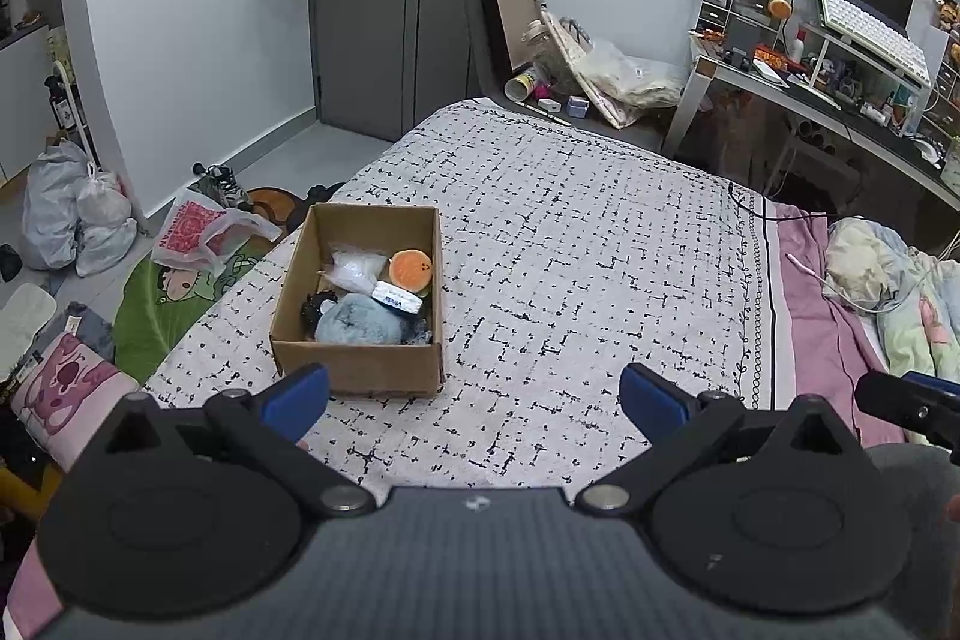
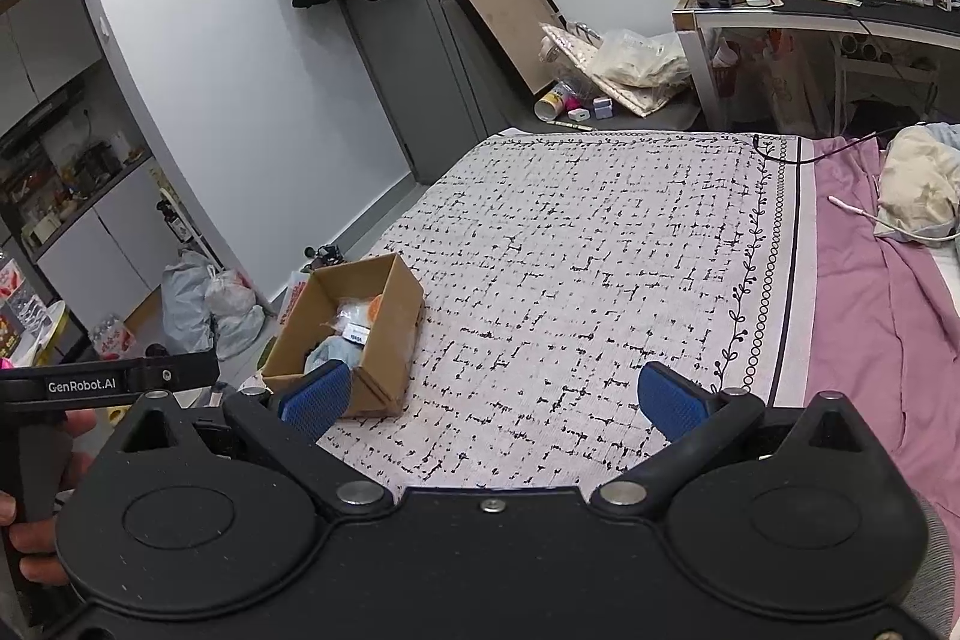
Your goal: Organize soft objects
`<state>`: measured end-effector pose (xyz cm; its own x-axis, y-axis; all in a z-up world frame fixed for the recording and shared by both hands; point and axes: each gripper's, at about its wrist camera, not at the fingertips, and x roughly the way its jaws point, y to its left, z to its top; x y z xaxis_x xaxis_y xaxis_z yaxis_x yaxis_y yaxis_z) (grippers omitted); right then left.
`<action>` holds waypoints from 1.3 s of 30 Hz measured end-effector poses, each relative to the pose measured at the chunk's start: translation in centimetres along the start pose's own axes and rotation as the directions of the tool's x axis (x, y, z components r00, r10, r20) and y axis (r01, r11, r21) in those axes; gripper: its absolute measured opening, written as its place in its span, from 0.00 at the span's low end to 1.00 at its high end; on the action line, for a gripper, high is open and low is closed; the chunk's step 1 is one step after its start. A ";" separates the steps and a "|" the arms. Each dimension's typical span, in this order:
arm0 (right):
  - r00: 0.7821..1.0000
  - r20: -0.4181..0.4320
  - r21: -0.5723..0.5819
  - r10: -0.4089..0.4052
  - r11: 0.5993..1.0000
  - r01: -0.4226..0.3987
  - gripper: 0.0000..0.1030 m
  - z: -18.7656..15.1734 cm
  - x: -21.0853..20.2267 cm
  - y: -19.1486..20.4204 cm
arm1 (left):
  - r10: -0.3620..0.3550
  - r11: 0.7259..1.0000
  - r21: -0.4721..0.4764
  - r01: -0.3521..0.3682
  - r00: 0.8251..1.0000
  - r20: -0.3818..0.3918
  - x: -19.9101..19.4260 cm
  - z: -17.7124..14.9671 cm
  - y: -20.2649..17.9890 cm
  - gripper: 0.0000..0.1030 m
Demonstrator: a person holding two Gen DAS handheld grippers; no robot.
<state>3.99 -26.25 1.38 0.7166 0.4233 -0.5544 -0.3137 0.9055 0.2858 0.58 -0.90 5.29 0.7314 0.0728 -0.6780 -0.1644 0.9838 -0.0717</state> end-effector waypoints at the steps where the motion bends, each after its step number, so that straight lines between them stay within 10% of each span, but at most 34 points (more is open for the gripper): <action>1: 1.000 -0.001 0.000 0.001 1.000 -0.001 1.00 0.0 0.0 0.0 | 0.002 1.000 0.003 -0.002 1.000 0.001 0.0 0.0 0.0 0.99; 39: 1.000 -0.018 -0.003 0.012 1.000 -0.013 1.00 -0.2 0.1 1.0 | -0.005 1.000 0.013 0.005 1.000 0.005 -0.3 -0.4 0.6 0.99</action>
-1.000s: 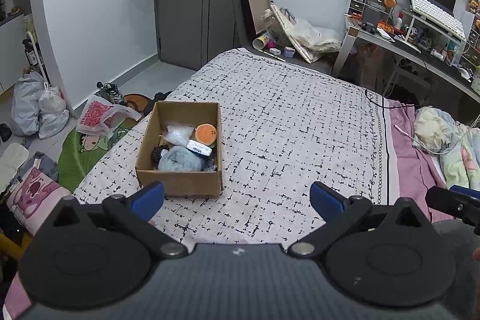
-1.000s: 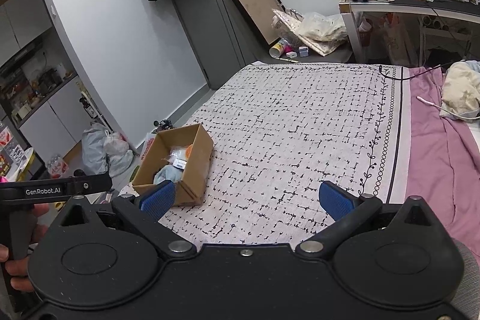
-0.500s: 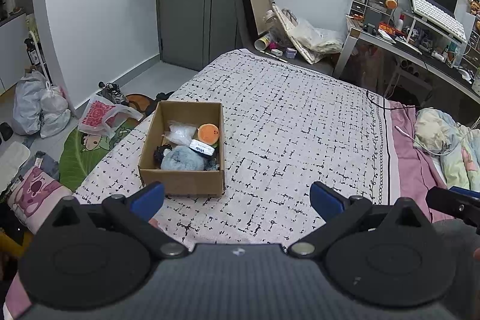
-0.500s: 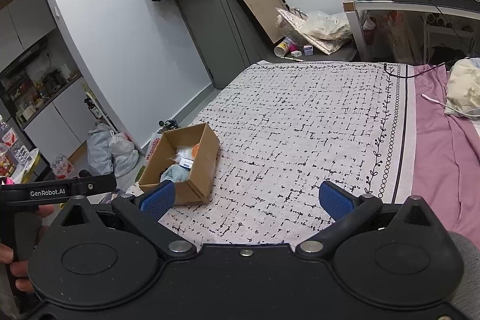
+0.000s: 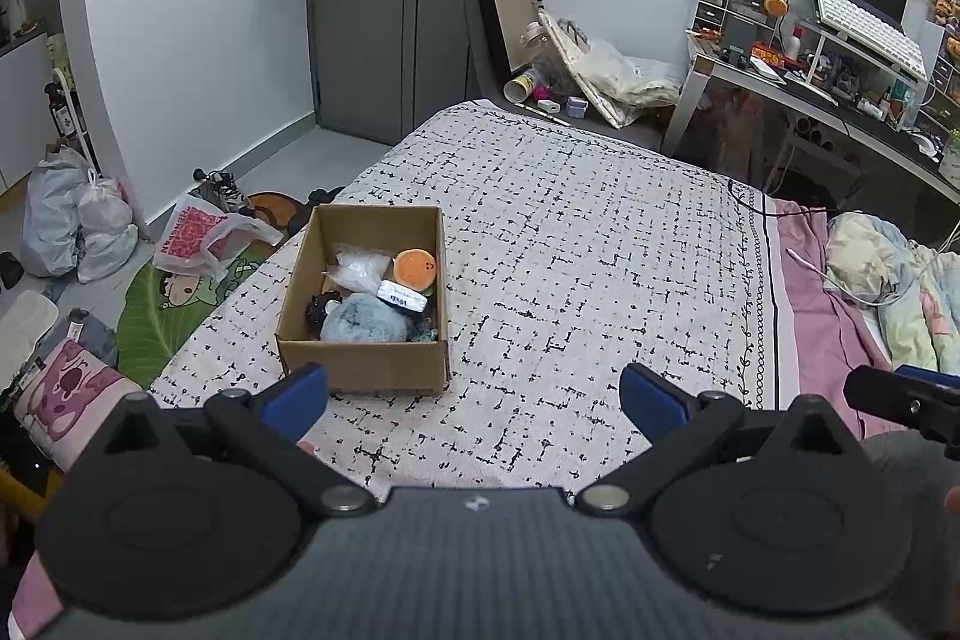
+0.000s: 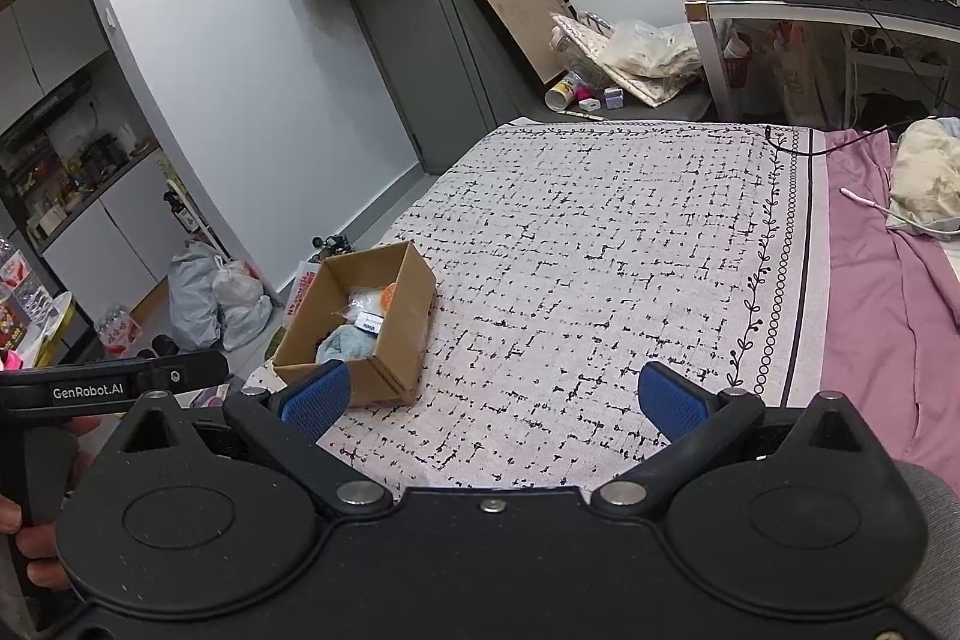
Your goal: Organize soft objects
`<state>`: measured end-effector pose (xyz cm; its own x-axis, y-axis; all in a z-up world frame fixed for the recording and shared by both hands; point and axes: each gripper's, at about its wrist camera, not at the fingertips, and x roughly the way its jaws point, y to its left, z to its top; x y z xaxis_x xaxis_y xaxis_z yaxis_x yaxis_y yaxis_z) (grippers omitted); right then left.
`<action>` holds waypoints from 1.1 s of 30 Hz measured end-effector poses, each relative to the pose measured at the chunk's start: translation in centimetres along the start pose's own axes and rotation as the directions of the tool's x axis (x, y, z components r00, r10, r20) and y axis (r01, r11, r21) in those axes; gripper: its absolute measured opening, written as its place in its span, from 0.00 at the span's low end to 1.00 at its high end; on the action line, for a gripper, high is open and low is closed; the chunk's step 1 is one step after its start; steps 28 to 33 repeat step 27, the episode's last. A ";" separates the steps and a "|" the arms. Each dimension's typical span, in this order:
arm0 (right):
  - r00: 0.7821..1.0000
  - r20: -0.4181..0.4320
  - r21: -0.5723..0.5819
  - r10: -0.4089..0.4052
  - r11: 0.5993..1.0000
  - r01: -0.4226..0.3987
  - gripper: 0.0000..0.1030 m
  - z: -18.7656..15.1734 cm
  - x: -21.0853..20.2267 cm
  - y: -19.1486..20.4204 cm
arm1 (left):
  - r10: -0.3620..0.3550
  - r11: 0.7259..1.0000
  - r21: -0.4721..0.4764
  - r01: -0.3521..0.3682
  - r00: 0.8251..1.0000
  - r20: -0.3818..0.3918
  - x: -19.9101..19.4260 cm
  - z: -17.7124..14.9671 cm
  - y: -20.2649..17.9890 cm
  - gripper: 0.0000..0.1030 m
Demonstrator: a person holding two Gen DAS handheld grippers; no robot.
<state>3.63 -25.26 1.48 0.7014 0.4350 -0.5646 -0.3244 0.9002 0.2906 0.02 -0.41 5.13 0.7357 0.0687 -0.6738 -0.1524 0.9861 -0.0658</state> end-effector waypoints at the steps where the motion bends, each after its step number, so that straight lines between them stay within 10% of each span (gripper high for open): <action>1: 1.000 0.000 0.000 0.000 1.000 0.000 1.00 0.0 0.0 0.0 | 0.000 1.000 0.000 0.000 1.000 0.000 0.0 0.0 0.0 0.99; 33: 1.000 -0.027 -0.017 -0.005 1.000 0.005 1.00 -0.2 0.6 0.4 | -0.008 1.000 0.004 0.008 1.000 -0.001 0.4 0.0 0.2 0.99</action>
